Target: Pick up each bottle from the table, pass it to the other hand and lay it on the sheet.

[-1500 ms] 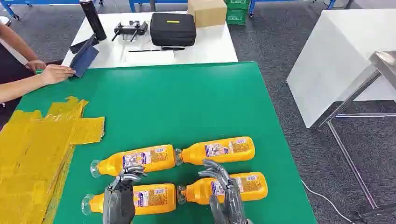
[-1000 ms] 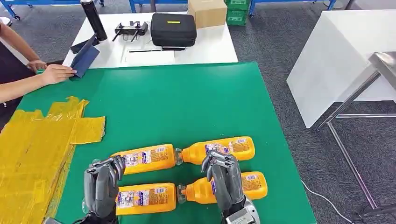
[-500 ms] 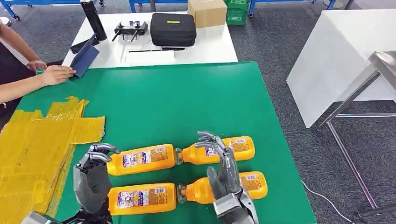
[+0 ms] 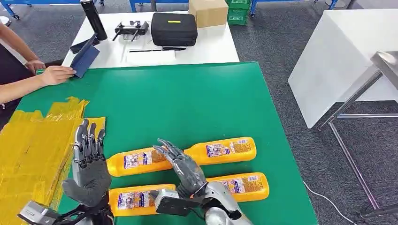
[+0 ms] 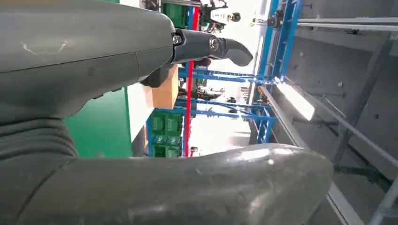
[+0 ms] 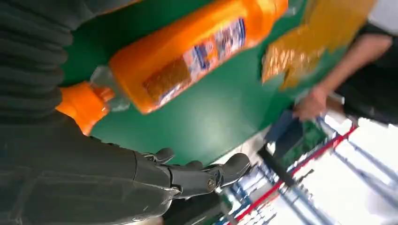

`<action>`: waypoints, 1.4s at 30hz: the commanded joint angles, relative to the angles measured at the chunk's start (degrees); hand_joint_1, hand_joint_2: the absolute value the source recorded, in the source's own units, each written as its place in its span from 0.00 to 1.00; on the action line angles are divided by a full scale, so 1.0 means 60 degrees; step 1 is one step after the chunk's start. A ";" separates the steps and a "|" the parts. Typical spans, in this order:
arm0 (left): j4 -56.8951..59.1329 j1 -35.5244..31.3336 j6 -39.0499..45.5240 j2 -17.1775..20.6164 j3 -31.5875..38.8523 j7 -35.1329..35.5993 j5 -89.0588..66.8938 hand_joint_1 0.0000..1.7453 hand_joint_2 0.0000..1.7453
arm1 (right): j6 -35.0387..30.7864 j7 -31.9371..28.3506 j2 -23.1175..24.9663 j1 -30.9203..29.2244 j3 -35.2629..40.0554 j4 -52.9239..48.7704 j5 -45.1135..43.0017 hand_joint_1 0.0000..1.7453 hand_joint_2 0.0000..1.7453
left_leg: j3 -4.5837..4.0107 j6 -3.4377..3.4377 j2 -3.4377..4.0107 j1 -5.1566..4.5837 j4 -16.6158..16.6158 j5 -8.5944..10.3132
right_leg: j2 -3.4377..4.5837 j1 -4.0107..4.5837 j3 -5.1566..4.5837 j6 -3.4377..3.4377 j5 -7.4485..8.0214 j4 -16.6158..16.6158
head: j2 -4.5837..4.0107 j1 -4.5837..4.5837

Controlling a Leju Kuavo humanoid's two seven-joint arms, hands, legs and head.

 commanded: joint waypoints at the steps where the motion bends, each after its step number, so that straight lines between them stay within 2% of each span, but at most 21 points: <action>1: 0.0670 -0.0322 -0.0148 -0.0186 0.0400 -0.0321 0.0025 0.00 0.00 | 0.0742 0.0254 0.0091 -0.1507 0.2003 0.1825 0.0165 0.00 1.00 | 0.0015 -0.0015 0.0023 0.0003 -0.0004 -0.0001 | 0.0014 0.0003 0.0010 -0.0008 0.0004 -0.0005 | 0.0000 -0.0004; 8: 0.0670 -0.0322 -0.0148 -0.0186 0.0400 -0.0321 0.0025 0.00 0.00 | 0.0742 0.0254 0.0091 -0.1507 0.2003 0.1825 0.0165 0.00 1.00 | 0.0020 -0.0019 0.0020 0.0008 0.0000 -0.0005 | 0.0009 0.0008 0.0021 -0.0009 0.0000 -0.0008 | 0.0000 0.0000; 17: 0.0970 -0.0418 -0.0312 -0.0199 0.0424 -0.0321 0.0013 0.00 0.00 | 0.1866 0.1040 0.0138 -0.2202 0.2970 0.2979 0.0120 0.00 1.00 | 0.0023 -0.0020 0.0021 0.0006 -0.0004 -0.0001 | 0.0010 0.0007 0.0022 -0.0010 0.0003 -0.0009 | 0.0000 -0.0003; 24: 0.0970 -0.0418 -0.0312 -0.0199 0.0424 -0.0321 0.0013 0.00 0.00 | 0.1866 0.1040 0.0138 -0.2202 0.2970 0.2979 0.0120 0.00 1.00 | 0.0015 -0.0016 0.0011 0.0005 -0.0002 -0.0001 | 0.0002 0.0006 0.0015 -0.0007 0.0000 -0.0007 | 0.0000 0.0000; 25: 0.0983 -0.0417 -0.0348 -0.0211 0.0485 -0.0321 0.0058 0.00 0.00 | 0.1938 0.1330 0.0116 -0.2376 0.3239 0.3199 0.0347 0.00 1.00 | 0.0025 -0.0037 0.0028 0.0022 0.0018 -0.0017 | 0.0007 0.0023 0.0031 -0.0018 -0.0008 0.0000 | 0.0000 -0.0004; 32: 0.1487 -0.0710 -0.0765 -0.0320 0.0488 -0.0321 0.0051 0.00 0.00 | 0.2857 0.1888 0.0371 -0.2731 0.4211 0.4501 0.0307 0.00 1.00 | 0.0026 -0.0020 0.0007 0.0008 -0.0006 0.0000 | -0.0005 0.0008 0.0029 -0.0010 0.0000 -0.0012 | 0.0000 -0.0004; 37: 0.1938 -0.1107 -0.1011 -0.0325 0.0393 -0.0321 0.0166 0.00 0.00 | 0.3977 0.1659 0.0468 -0.3257 0.4967 0.5183 -0.0177 0.00 1.00 | 0.0034 -0.0029 0.0010 0.0014 -0.0006 0.0003 | -0.0009 0.0015 0.0037 -0.0015 0.0004 -0.0016 | 0.0000 0.0004; 38: 0.2012 -0.1190 -0.1038 -0.0329 0.0376 -0.0321 0.0190 0.00 0.00 | 0.4127 0.1561 0.0460 -0.3361 0.5096 0.5234 -0.0316 0.33 1.00 | 0.0041 -0.0022 0.0017 0.0008 -0.0011 0.0004 | 0.0000 0.0009 0.0033 -0.0012 0.0005 -0.0015 | 0.0000 0.0000; 39: 0.2043 -0.1231 -0.1063 -0.0330 0.0365 -0.0321 0.0211 0.00 0.00 | 0.4233 0.1518 0.0461 -0.3387 0.5111 0.5261 -0.0421 0.91 1.00 | 0.0048 -0.0030 0.0014 0.0014 -0.0010 0.0007 | -0.0007 0.0015 0.0041 -0.0017 0.0008 -0.0018 | 0.0000 -0.0004; 40: 0.2081 -0.1291 -0.1091 -0.0330 0.0345 -0.0321 0.0249 0.00 0.00 | 0.4389 0.1500 0.0458 -0.3475 0.5243 0.5305 -0.0521 1.00 1.00 | 0.0057 -0.0022 0.0017 0.0010 -0.0014 0.0007 | -0.0009 0.0010 0.0045 -0.0013 0.0008 -0.0020 | 0.0000 0.0000; 42: 0.2144 -0.1377 -0.1126 -0.0327 0.0317 -0.0321 0.0297 0.00 0.00 | 0.4604 0.1530 0.0472 -0.3590 0.5435 0.5411 -0.0716 1.00 1.00 | 0.0071 -0.0022 0.0027 0.0010 -0.0015 0.0010 | -0.0013 0.0008 0.0055 -0.0016 0.0008 -0.0020 | 0.0000 -0.0004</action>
